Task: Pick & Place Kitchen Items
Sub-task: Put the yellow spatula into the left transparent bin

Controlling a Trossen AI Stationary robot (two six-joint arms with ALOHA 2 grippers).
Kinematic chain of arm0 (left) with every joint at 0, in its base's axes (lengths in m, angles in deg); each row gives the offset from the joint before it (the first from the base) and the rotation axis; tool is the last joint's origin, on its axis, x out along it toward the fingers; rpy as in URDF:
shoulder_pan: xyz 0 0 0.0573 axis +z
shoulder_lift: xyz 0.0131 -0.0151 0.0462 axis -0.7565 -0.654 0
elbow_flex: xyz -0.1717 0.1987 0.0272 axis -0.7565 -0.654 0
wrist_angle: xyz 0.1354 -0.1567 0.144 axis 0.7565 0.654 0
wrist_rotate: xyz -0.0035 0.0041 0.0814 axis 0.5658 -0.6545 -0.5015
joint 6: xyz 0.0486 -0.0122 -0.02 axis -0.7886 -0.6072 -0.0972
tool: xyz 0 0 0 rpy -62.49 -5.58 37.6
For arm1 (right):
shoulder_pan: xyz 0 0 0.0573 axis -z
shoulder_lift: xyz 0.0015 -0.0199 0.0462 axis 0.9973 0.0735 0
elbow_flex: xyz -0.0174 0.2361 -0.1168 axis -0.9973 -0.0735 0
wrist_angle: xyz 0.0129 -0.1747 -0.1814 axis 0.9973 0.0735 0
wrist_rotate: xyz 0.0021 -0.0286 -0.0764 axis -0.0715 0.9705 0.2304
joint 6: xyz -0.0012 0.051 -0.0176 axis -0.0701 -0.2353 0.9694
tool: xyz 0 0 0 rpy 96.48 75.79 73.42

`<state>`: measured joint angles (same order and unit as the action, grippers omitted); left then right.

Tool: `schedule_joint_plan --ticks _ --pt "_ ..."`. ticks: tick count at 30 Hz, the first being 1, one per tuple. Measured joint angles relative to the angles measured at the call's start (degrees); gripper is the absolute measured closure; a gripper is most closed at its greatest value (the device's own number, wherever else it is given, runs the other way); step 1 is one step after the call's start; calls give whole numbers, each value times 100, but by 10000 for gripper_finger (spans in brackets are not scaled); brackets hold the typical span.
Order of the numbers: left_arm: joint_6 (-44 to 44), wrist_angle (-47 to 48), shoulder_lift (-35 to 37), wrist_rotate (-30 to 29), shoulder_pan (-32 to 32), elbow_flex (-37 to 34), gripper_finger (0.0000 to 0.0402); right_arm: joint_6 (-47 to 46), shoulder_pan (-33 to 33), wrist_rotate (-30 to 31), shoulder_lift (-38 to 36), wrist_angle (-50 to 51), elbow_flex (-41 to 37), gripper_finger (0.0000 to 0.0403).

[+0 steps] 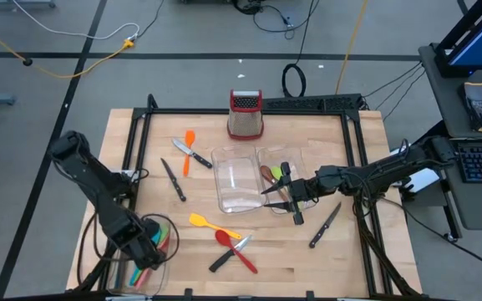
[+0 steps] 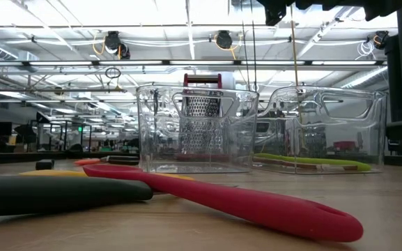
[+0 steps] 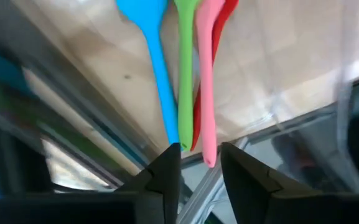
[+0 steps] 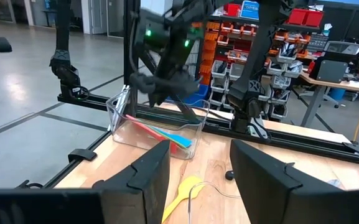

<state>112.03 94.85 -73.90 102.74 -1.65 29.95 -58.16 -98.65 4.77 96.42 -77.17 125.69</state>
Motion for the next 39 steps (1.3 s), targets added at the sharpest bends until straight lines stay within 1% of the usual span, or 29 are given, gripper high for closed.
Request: schedule_joint_plan --ticks 4,8,11,14,18,25,30,33,39 --pt "2 904 69 -555 0 589 309 1 0 0 1 -1 0 242" --pt "-79 1437 79 -1250 27 1099 332 2 0 0 2 -1 0 245" --pt "-270 1534 79 -1907 106 1345 352 2 0 0 2 -2 0 244" --pt "-637 1521 79 -2490 272 1489 374 2 0 0 2 -2 0 242" --pt "-1345 1510 79 -2963 676 1574 398 0 0 0 2 -2 0 242" --pt "-2736 1483 79 -3031 1637 1649 384 -2 0 0 2 -1 0 243" --pt "-3446 1383 79 -3020 2188 1649 398 -2 0 0 2 1 0 246" --pt "-3665 1363 79 -2978 2372 1649 395 -2 0 -1 2 7 0 247" --pt "-3908 1360 79 -2971 2527 1649 386 0 0 -1 2 26 0 247"
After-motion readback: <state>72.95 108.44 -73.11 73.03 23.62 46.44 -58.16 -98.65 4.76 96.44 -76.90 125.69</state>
